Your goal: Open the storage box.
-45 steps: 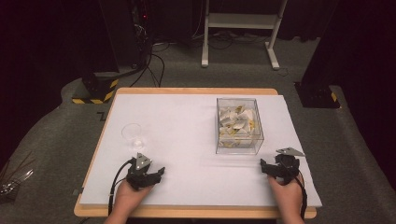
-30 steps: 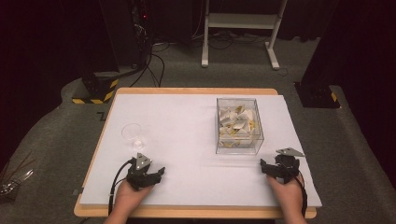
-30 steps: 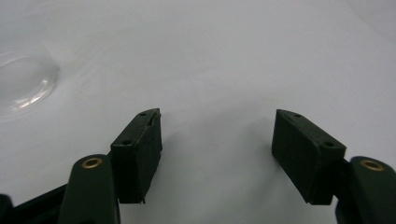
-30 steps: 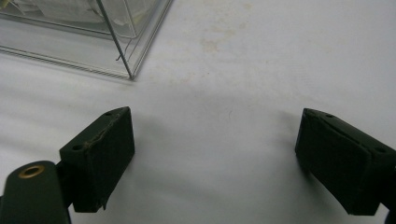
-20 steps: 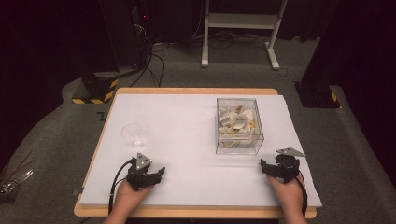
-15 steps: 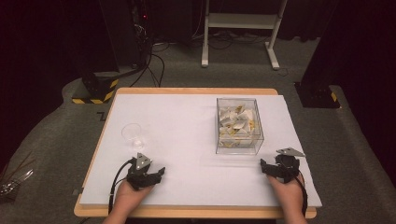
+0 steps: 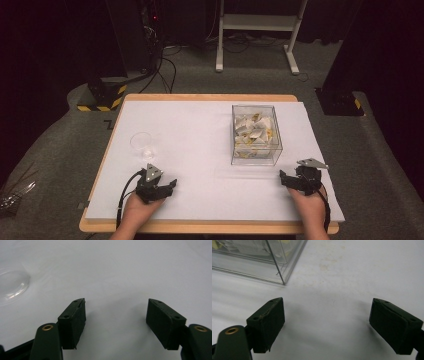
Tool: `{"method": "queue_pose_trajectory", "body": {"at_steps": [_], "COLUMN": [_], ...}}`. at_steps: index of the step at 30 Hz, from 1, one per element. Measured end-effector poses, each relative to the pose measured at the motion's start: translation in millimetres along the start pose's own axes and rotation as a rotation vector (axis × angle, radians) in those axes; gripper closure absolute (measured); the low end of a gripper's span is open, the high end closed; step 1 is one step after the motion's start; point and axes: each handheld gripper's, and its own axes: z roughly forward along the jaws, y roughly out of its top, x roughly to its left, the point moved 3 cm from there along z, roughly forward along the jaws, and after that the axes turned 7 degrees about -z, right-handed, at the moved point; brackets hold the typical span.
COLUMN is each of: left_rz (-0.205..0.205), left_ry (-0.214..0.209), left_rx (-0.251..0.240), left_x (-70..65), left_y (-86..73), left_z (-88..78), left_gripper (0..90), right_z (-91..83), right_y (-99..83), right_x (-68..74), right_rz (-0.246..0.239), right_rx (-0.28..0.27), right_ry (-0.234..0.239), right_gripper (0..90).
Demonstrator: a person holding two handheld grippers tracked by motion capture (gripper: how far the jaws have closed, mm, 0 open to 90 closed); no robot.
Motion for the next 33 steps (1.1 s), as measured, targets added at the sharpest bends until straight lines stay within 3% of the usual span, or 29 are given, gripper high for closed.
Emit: {"method": "queue_pose_trajectory", "body": {"at_steps": [9, 33], "left_rz": [0.000, 0.001], "left_ry": [0.000, -0.002], "left_rx": [0.001, 0.001], "left_x": [0.0, -0.1], "left_y": [0.1, 0.2], "left_z": [0.0, 0.3], "left_gripper": [32.1, 32.0], "right_z": [-9.5, -25.1], "right_y": [4.9, 11.8], "right_x": [11.4, 35.6], "right_rz": [-0.043, -0.089], "right_rx": [-0.045, -0.102], "right_ry": [0.008, 0.026], "right_gripper": [13.4, 13.8]}}
